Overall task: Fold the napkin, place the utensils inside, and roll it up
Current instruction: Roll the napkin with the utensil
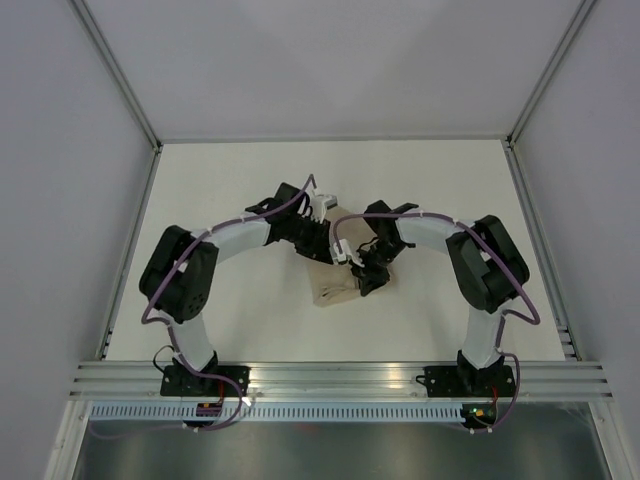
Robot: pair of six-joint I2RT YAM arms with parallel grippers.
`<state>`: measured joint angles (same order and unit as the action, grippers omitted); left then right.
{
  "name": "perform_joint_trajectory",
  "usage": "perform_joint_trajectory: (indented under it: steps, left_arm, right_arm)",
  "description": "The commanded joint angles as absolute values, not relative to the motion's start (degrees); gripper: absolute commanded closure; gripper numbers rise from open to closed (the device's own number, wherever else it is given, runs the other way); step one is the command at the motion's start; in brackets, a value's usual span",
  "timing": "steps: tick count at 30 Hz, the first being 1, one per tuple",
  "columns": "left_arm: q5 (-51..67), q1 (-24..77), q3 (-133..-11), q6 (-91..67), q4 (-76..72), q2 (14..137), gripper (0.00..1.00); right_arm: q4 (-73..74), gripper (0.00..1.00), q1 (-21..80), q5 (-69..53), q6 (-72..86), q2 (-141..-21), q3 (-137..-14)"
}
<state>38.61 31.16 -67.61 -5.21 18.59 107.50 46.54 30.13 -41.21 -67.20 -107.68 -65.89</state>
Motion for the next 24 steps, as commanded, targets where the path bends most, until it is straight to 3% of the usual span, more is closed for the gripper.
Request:
perform_joint_trajectory:
  steps: [1, 5, 10, 24]
  left_arm:
    - [28.58, 30.41, -62.24, -10.63, 9.42, 96.70, 0.75]
    - [20.32, 30.50, -54.07, -15.28, -2.85, 84.07, 0.79]
    - [12.67, 32.78, -43.96, -14.16, -13.08, 73.93, 0.72]
    - [-1.65, 46.57, -40.34, -3.79, -22.42, 70.05, 0.70]
  right_arm:
    - [58.51, 0.93, 28.66, -43.76, -70.84, -113.89, -68.98]
    - [65.11, 0.93, 26.72, -46.23, -72.33, -120.05, -76.18]
    - [72.84, 0.93, 25.05, -47.99, -73.91, -126.28, -82.61]
    - [75.86, 0.94, 22.76, -47.82, -68.21, -132.98, -90.00]
